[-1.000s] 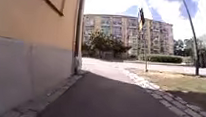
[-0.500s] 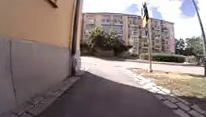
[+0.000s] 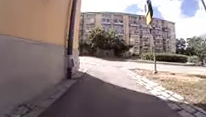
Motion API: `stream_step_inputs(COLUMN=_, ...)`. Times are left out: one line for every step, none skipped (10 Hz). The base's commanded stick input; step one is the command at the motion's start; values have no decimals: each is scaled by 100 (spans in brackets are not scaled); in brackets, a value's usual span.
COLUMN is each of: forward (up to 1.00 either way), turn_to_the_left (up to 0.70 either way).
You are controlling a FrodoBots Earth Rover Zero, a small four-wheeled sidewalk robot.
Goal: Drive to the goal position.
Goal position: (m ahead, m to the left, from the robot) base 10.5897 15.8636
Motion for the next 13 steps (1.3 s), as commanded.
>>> stream_step_inputs(forward=85, turn_to_the_left=0)
stream_step_inputs(forward=85, turn_to_the_left=0)
stream_step_inputs(forward=85, turn_to_the_left=0)
stream_step_inputs(forward=85, turn_to_the_left=0)
stream_step_inputs(forward=85, turn_to_the_left=0)
stream_step_inputs(forward=85, turn_to_the_left=0)
stream_step_inputs(forward=85, turn_to_the_left=0)
stream_step_inputs(forward=85, turn_to_the_left=0)
stream_step_inputs(forward=85, turn_to_the_left=0)
stream_step_inputs(forward=85, turn_to_the_left=0)
stream_step_inputs(forward=85, turn_to_the_left=0)
stream_step_inputs(forward=85, turn_to_the_left=0)
stream_step_inputs(forward=85, turn_to_the_left=0)
